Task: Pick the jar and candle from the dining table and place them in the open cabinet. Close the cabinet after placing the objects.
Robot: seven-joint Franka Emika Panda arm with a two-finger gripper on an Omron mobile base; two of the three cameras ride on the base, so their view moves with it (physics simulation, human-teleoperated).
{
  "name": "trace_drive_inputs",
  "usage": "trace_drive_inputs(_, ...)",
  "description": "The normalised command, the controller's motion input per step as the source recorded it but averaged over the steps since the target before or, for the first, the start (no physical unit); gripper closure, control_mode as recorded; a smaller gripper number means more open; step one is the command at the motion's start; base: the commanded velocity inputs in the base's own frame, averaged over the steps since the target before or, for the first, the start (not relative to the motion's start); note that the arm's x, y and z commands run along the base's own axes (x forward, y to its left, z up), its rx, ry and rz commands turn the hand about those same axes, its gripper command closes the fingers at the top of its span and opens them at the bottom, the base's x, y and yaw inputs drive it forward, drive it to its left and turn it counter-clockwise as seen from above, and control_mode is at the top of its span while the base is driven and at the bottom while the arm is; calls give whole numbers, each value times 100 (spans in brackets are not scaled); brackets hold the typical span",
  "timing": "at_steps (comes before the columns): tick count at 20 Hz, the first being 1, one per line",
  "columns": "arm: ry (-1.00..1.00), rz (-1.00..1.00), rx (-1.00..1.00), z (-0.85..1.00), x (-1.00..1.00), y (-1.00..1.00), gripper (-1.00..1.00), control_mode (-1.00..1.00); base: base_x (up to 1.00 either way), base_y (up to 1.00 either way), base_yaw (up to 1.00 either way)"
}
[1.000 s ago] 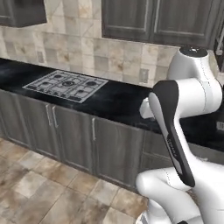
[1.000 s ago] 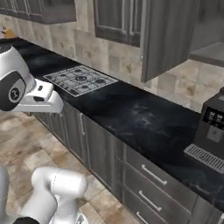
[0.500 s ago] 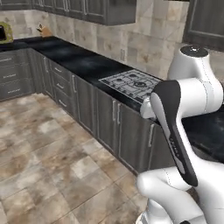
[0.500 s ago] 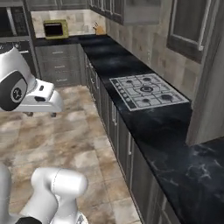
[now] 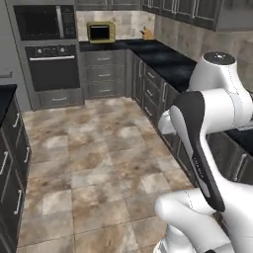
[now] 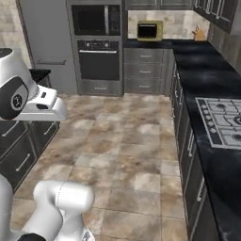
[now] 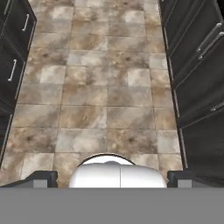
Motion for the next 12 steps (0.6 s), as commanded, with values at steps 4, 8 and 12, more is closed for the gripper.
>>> trace_drive_inputs(4, 0, 0, 0, 0, 0, 0, -100, 100, 52, 30, 66)
trace_drive_inputs(8, 0, 0, 0, 0, 0, 0, -100, 100, 60, 14, 65)
trace_drive_inputs(12, 0, 0, 0, 0, 0, 0, -100, 100, 71, 1, 70)
